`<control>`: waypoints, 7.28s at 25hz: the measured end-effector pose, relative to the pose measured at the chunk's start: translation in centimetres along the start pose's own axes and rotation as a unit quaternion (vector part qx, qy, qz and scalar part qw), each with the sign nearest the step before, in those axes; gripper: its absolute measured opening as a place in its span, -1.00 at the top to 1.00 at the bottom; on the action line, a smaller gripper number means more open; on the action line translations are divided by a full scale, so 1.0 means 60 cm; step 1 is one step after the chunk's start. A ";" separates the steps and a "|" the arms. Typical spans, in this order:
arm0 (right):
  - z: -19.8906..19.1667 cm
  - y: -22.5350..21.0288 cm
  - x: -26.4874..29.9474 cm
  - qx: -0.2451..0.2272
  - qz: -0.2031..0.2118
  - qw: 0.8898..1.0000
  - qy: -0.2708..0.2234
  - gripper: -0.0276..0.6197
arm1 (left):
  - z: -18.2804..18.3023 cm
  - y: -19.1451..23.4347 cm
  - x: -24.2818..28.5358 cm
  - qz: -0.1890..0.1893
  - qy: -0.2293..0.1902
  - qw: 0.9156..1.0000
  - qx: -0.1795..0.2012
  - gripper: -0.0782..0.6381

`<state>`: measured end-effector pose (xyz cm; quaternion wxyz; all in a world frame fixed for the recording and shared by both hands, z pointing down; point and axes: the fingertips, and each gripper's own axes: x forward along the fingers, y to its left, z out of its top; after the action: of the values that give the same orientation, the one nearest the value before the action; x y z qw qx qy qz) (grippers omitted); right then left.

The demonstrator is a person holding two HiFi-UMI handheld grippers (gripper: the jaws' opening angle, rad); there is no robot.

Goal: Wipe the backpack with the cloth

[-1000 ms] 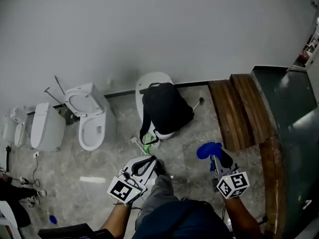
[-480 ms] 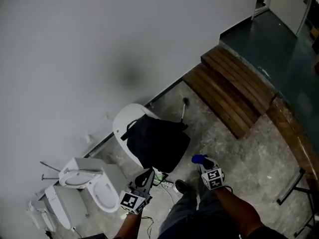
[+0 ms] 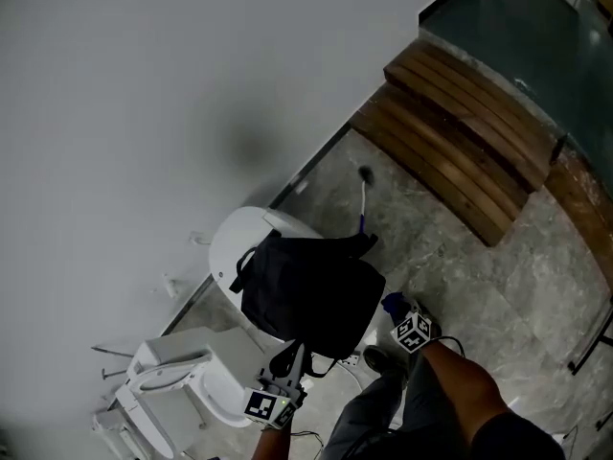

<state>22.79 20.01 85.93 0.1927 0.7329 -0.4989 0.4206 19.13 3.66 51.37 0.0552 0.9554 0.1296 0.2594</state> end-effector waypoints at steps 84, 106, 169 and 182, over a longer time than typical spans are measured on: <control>0.337 0.506 0.137 -0.795 0.159 0.544 0.216 0.72 | -0.315 0.189 -0.509 0.395 -0.216 0.849 -0.275 0.74; 0.306 0.496 0.215 -0.838 0.154 0.397 0.340 0.72 | -0.404 0.119 -0.536 0.438 -0.215 0.809 -0.328 0.74; 0.264 -0.088 0.077 0.121 0.196 0.917 0.325 0.76 | -0.149 0.233 -0.159 0.290 -0.125 0.918 -0.239 0.74; 0.426 -0.034 0.172 0.089 0.230 0.951 0.188 0.76 | -0.191 0.176 -0.150 0.280 -0.119 0.917 -0.258 0.74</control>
<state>37.00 -2.95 79.91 0.1148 0.5200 -0.5697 0.6260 8.10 -8.53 58.70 0.2398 0.9289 -0.2226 0.1733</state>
